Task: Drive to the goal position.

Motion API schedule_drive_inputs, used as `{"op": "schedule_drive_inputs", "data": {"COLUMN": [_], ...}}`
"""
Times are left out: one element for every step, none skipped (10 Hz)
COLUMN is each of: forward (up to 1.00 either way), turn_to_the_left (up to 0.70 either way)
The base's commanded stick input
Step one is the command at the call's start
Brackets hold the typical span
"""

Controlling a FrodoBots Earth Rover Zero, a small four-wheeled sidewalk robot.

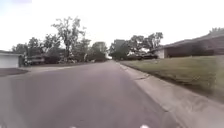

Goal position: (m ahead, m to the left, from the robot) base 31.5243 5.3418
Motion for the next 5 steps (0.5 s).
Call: {"op": "schedule_drive_inputs", "data": {"forward": [1.0, 1.0, 1.0, 1.0, 1.0], "turn_to_the_left": [0.24, 0.4, 0.36, 0.22, 0.0]}}
